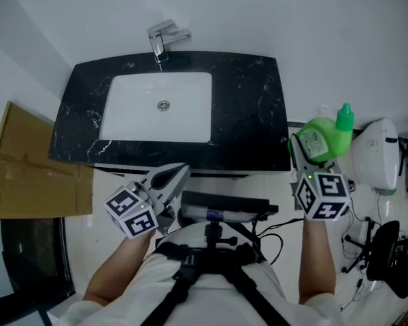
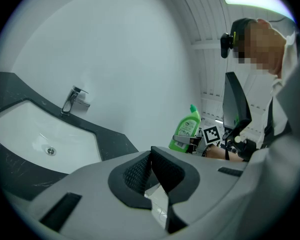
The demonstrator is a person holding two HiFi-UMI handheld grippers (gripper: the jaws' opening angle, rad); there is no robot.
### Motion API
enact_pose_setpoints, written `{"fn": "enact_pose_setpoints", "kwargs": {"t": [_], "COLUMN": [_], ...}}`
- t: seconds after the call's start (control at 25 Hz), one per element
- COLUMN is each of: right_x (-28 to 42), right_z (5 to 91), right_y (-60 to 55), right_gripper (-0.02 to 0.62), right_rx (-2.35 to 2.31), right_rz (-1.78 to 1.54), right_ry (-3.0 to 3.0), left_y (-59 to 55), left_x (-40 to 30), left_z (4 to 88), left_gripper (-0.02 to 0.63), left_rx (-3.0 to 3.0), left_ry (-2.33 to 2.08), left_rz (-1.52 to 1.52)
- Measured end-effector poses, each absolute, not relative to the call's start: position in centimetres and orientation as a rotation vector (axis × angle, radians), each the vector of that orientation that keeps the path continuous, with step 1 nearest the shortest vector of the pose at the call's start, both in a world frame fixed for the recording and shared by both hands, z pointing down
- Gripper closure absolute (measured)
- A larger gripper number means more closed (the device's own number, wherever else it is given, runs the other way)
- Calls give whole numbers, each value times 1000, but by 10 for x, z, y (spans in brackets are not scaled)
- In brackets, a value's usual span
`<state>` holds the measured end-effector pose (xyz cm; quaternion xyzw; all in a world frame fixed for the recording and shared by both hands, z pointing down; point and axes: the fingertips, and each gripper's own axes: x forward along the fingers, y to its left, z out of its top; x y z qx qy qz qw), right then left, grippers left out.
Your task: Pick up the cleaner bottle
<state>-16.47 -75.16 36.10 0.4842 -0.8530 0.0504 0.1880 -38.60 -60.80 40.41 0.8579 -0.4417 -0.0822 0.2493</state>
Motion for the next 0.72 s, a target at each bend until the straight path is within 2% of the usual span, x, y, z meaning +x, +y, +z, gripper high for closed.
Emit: {"fn": "enact_pose_setpoints", "kwargs": {"t": [0.72], "right_x": [-170], "right_z": [363], "right_y": [-725], "right_gripper": [416], "right_rx": [1337], "right_rz": [141], "right_ry": [-2402], "left_y": [-598], "left_x": [-392], "left_z": [405], "left_gripper": [612], "left_rx": [2322], "left_ry": [-1226], "left_rz": [-229]}}
